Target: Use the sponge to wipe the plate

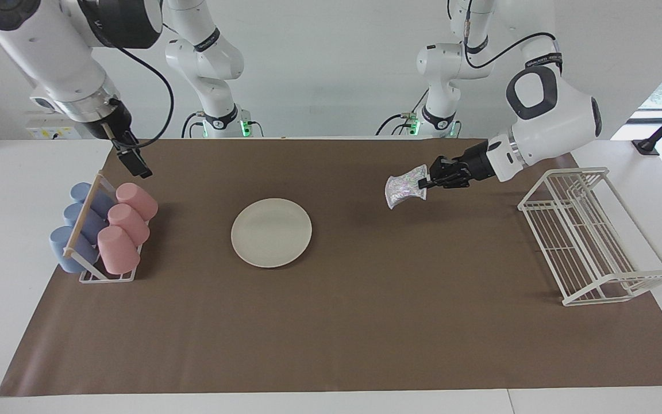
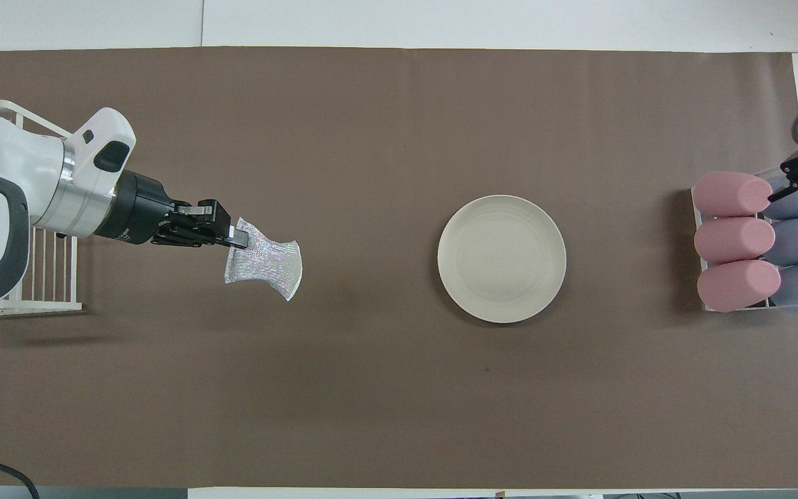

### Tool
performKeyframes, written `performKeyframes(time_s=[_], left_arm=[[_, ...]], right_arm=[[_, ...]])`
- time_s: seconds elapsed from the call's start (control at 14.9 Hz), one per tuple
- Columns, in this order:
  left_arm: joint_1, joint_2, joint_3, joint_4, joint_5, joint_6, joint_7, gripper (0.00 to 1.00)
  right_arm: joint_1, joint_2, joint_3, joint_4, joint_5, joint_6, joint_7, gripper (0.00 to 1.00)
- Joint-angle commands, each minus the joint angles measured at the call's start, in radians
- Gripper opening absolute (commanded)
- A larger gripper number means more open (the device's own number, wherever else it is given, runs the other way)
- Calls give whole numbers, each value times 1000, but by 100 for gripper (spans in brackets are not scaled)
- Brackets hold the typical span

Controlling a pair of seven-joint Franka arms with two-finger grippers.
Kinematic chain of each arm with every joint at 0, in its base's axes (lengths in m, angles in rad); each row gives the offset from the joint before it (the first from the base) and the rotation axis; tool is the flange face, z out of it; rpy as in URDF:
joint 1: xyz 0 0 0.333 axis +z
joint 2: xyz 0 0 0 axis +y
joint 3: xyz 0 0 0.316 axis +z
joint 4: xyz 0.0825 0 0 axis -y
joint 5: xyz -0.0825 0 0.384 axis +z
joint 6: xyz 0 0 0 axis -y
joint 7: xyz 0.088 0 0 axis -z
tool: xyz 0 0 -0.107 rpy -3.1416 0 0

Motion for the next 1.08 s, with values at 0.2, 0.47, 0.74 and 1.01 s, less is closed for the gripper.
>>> performKeyframes(time_s=[0.2, 0.47, 0.74, 1.01], left_arm=[[-124, 0, 9, 96, 400, -164, -182, 0], [-171, -15, 8, 94, 607, -245, -223, 0], [-190, -35, 6, 78, 840, -319, -228, 0], [-230, -32, 2, 53, 1070, -350, -257, 0]], right_arm=[[-11, -36, -2, -25, 6, -49, -630, 100], [23, -50, 12, -29, 9, -75, -725, 100], [104, -61, 13, -20, 9, -117, -725, 100], [95, -90, -2, -14, 15, -108, -739, 100]])
